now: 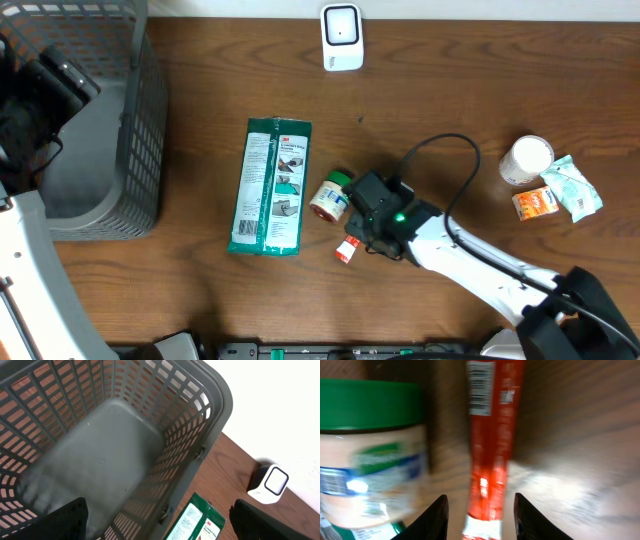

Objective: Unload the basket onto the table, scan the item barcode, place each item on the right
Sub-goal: 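Pull the red snack stick out from beside the green jar, then grasp the red snack stick with the right gripper and drag it right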

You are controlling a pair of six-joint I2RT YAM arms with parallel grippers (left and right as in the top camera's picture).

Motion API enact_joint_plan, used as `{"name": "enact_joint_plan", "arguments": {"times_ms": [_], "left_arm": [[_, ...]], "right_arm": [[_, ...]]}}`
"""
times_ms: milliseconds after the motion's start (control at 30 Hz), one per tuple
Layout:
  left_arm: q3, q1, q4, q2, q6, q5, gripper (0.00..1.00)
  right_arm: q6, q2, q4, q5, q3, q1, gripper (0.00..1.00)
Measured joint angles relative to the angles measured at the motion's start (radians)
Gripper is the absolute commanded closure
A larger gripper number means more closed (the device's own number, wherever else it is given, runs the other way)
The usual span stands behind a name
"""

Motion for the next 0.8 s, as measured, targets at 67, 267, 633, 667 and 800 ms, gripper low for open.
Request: {"name": "enact_joint_plan", "arguments": {"times_ms": [67,267,633,667,800], "left_arm": [[0.000,0.000,0.000,0.000,0.000,0.000,0.12],[0.000,0.000,0.000,0.000,0.000,0.000,0.12],[0.000,0.000,0.000,0.000,0.000,0.000,0.12],[0.000,0.000,0.000,0.000,0.000,0.000,0.12],[0.000,0.000,0.000,0.000,0.000,0.000,0.12]], "right_arm": [[0.013,0.034,0.043,0.011,0.000,0.016,0.64],[0.027,0.127,0.077,0.031,0.004,0.040,0.63],[-0.126,0.147,-0.067,0.057,0.051,-0.089,0.99],[-0.175,0.142,-0.095,0.060,0.055,-0.116,0.99],[-0.438,0.110,-0.154,0.075,0.059,-0.225,0.76]]}}
